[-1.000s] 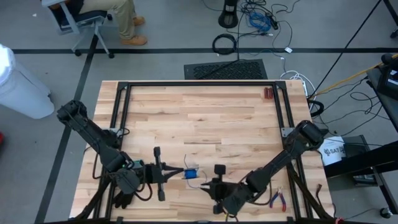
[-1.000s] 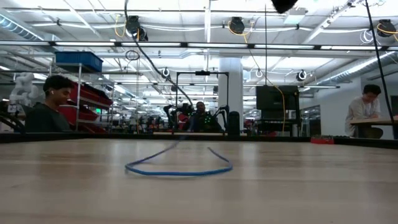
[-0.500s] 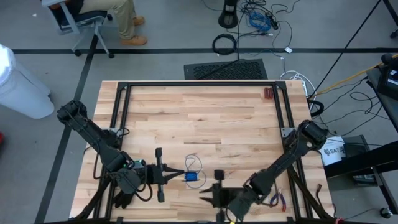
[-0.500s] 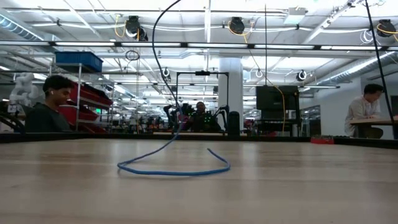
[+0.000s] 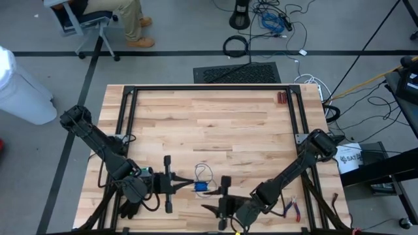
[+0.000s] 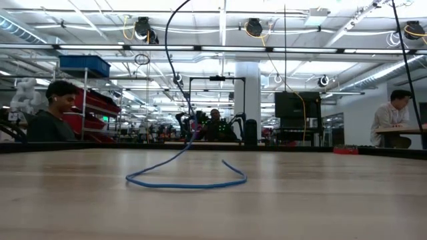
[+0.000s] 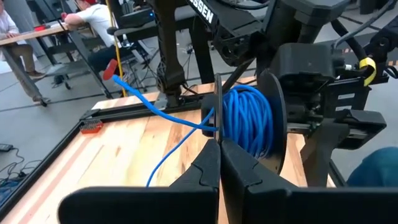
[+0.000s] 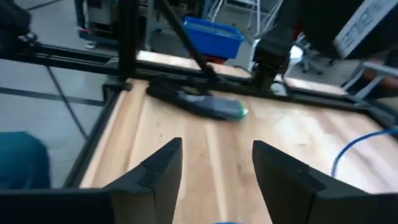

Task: Coil cords
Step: Uncoil the blue wire from the spool

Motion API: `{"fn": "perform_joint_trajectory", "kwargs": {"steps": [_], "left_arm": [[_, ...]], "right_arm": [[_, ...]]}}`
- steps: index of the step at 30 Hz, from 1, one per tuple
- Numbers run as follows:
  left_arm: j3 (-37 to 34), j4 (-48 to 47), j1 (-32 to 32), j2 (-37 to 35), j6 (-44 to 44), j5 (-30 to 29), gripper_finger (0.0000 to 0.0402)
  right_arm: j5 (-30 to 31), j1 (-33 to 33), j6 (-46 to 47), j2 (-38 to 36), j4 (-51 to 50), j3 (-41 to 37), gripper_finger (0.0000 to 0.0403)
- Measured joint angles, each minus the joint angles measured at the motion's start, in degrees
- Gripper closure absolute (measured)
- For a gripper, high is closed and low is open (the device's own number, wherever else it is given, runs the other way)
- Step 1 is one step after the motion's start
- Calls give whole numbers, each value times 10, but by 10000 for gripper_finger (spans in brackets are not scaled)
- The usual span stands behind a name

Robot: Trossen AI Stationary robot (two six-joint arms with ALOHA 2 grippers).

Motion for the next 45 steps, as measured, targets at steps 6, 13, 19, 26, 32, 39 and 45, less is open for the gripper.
{"fn": "perform_joint_trajectory", "kwargs": {"steps": [6,13,19,26,32,39,45], "left_arm": [[0,0,-1,0,0,0,400],[0,-1,-6,0,0,0,400],[0,-1,-6,0,1,30,400],[0,-1,-5,-1,12,48,400],[0,-1,-5,-1,12,59,400],[0,-1,-5,-1,12,61,400],[0,-1,-5,-1,16,61,400]], "right_arm": [[51,-7,-34,0,5,0,227],[161,36,-128,-7,29,0,251],[250,47,-182,-8,40,0,251],[262,46,-239,-8,72,0,237],[260,43,-265,-8,93,0,244],[259,42,-273,-7,104,0,283],[259,42,-273,-7,104,0,344]]}}
